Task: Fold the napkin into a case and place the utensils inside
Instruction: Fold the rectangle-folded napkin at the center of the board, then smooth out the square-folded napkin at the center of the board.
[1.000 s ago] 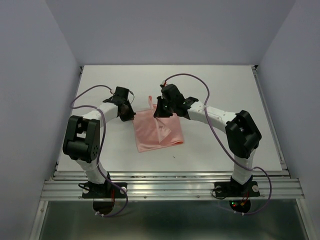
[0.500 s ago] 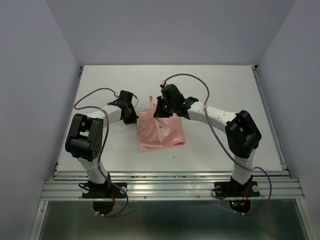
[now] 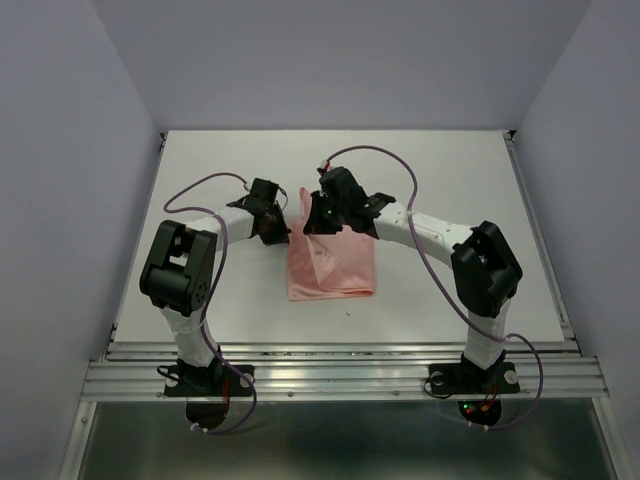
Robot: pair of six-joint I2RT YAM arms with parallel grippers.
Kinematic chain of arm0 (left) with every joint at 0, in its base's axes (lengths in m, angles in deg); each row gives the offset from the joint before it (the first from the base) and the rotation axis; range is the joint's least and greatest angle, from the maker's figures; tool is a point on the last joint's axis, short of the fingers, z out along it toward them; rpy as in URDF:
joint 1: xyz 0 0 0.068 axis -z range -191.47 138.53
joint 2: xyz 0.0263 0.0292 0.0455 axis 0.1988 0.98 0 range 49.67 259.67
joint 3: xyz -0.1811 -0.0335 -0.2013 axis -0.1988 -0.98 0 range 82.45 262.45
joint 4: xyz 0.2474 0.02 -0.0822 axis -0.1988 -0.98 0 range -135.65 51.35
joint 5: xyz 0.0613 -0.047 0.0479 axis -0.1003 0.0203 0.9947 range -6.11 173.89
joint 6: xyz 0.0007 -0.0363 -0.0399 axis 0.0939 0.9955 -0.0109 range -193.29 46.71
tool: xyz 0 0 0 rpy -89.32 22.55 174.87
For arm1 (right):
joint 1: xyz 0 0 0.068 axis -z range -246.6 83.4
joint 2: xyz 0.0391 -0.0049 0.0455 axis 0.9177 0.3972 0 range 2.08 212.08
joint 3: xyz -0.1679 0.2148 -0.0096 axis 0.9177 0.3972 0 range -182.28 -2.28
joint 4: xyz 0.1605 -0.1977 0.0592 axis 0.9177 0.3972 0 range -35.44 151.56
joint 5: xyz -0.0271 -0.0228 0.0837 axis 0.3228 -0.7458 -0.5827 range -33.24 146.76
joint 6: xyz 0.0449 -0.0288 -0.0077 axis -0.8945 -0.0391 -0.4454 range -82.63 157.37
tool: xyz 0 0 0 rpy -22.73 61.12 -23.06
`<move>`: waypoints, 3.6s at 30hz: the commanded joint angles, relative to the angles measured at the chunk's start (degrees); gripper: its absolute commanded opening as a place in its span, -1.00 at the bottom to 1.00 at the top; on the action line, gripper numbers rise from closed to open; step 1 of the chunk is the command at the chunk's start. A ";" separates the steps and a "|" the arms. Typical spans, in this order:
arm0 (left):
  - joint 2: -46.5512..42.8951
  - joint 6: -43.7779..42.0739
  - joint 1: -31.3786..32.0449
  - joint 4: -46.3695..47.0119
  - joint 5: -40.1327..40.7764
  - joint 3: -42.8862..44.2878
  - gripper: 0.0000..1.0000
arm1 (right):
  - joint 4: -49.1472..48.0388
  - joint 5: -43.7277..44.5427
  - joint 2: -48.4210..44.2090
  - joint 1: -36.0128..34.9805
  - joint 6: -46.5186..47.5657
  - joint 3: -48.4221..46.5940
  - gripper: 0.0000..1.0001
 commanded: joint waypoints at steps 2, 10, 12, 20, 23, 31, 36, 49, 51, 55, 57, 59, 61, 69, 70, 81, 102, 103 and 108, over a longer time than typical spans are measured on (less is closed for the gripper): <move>1.24 -0.47 0.25 -1.96 -0.24 1.39 -1.00 | -0.76 0.15 -0.34 -1.30 -1.36 -3.13 -0.99; 0.98 -0.55 0.25 -1.79 -0.50 0.68 -1.00 | -0.93 -0.20 2.74 -1.82 -2.51 -4.19 -0.99; 0.80 -0.64 0.25 -1.79 -0.50 0.51 -1.00 | -0.85 -0.20 3.44 -1.82 -2.68 -4.37 -0.99; -2.80 -0.29 -0.80 -1.79 -1.12 -0.55 -1.00 | -0.76 -1.61 6.16 -2.35 -2.68 -6.47 -0.99; -3.33 -1.17 -1.33 -2.84 -0.86 -0.11 -1.00 | -0.76 -2.31 7.13 -2.35 -2.69 -7.87 -0.99; -6.49 -2.22 -4.14 -6.97 -0.33 -0.28 -0.58 | 0.03 -6.08 11.00 -2.88 -2.42 -11.40 -0.35; -14.84 -4.59 -11.16 -12.85 1.78 -0.72 -0.33 | -0.23 -10.39 11.27 -2.88 -0.75 -12.10 0.21; -17.57 -6.43 -13.55 -9.79 -3.75 -2.30 -0.35 | -0.50 -6.97 2.31 -2.88 2.59 -0.51 -0.06; -17.57 -7.41 -12.94 -9.96 -4.63 -3.44 -0.35 | 0.03 -3.99 -0.85 -2.88 3.29 3.78 -0.06; -17.74 -8.73 -11.27 -11.01 -5.51 -6.60 -0.28 | 1.00 6.37 -6.92 -2.36 2.94 9.34 -0.05; -19.06 -8.12 -9.78 -11.28 -5.86 -8.19 -0.04 | 1.09 7.87 -8.85 0.70 2.07 13.11 -0.05; -20.72 -7.41 -8.72 -12.24 -5.95 -10.47 0.17 | 1.09 7.45 -10.96 3.00 1.71 16.01 -0.05; -22.05 -5.66 -7.49 -12.95 -5.17 -12.23 0.19 | 1.09 7.44 -12.28 6.07 2.06 17.77 -0.04; -28.03 3.31 -3.27 -14.53 -0.59 -21.28 0.18 | 1.26 5.43 -14.66 10.04 3.20 22.35 0.04; -28.29 3.92 -2.92 -14.18 -0.94 -22.25 0.18 | 1.35 5.42 -14.66 10.04 3.03 22.44 0.04; -23.90 6.21 0.95 -10.67 0.89 -23.22 -0.15 | 1.35 5.77 -14.31 10.04 3.03 22.97 0.06; -20.75 6.74 1.74 -7.77 5.30 -21.03 -0.18 | 1.26 5.78 -14.05 10.57 2.85 23.06 0.07; -20.12 6.65 1.83 -7.68 5.38 -20.68 -0.24 | 1.35 5.69 -13.87 10.57 2.85 22.97 0.07; -16.96 5.34 1.83 -6.71 7.41 -18.92 -0.79 | 1.35 5.34 -13.61 11.10 2.94 22.70 0.07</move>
